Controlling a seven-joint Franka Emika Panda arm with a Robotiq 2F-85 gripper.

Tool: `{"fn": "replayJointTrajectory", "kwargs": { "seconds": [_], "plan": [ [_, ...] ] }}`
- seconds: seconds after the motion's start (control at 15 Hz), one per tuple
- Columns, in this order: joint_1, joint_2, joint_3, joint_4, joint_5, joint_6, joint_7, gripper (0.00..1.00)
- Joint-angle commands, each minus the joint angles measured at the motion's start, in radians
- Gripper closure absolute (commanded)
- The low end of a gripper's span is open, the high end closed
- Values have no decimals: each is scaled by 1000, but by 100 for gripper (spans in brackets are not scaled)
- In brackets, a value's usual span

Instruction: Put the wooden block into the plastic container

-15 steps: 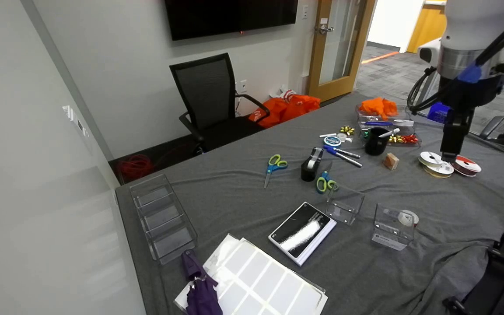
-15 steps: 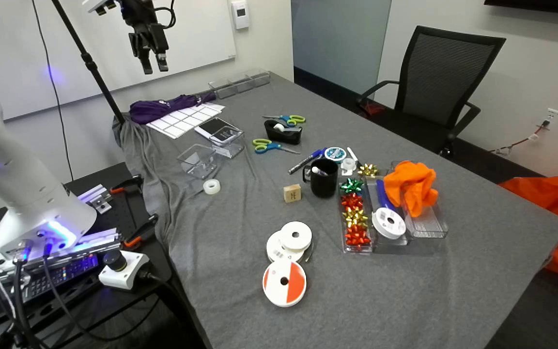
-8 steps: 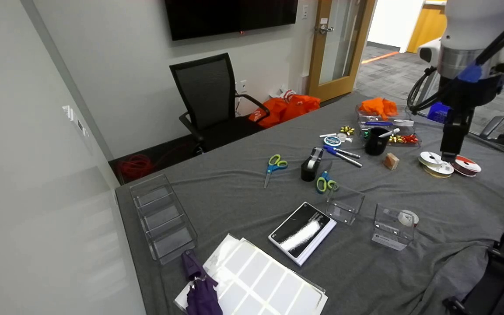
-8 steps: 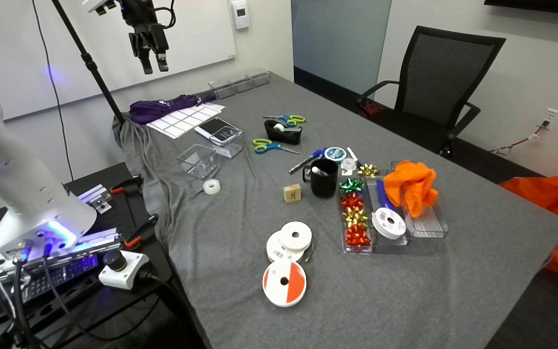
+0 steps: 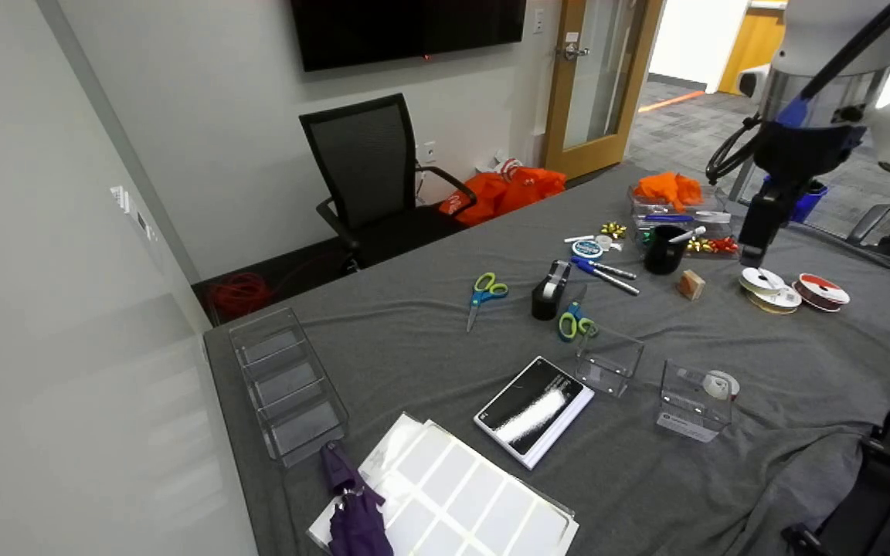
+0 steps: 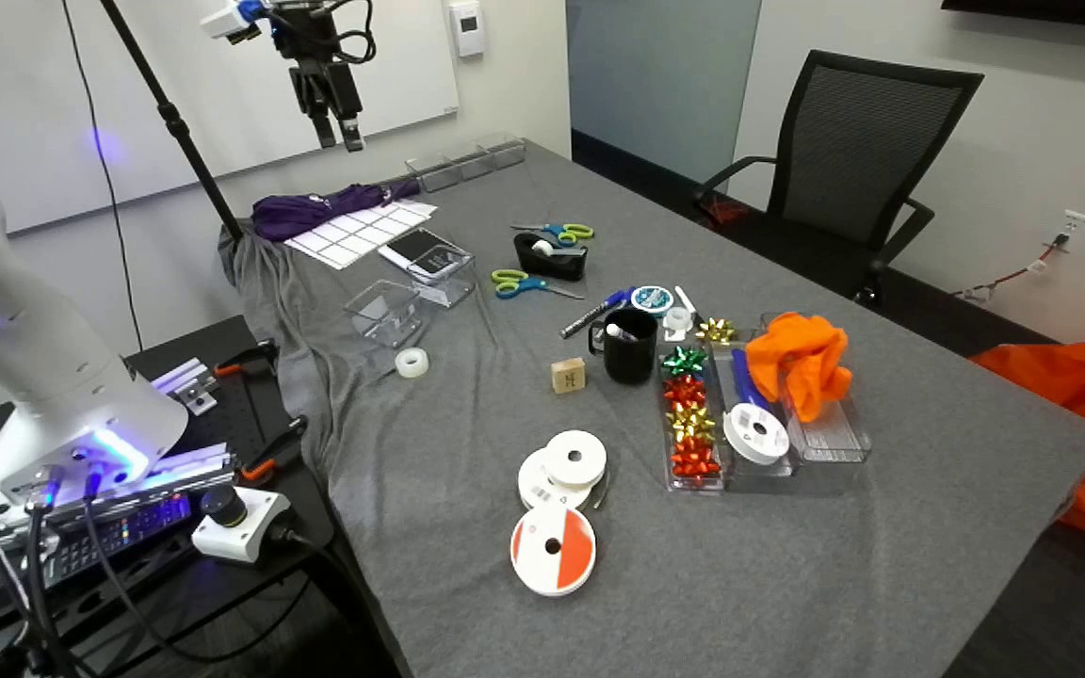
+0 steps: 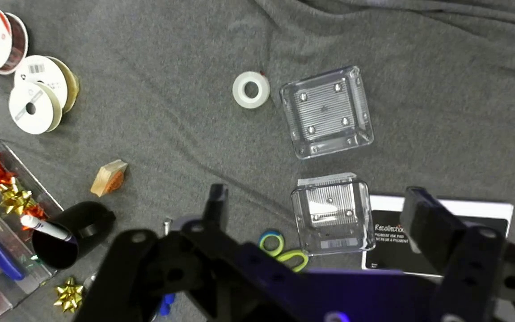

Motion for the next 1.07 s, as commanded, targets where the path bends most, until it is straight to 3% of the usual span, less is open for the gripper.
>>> {"fn": "replayJointTrajectory", "kwargs": {
  "seconds": [0.0,0.47,0.53,1.0],
  "plan": [
    [-32,47,-41,-27,30,160,36,0],
    [-84,131,-96,-62,31,454,97,0],
    [-94,136,-93,-67,-10,447,101,0],
    [-84,130,-87,-45,11,413,90,0]
  ]
}}
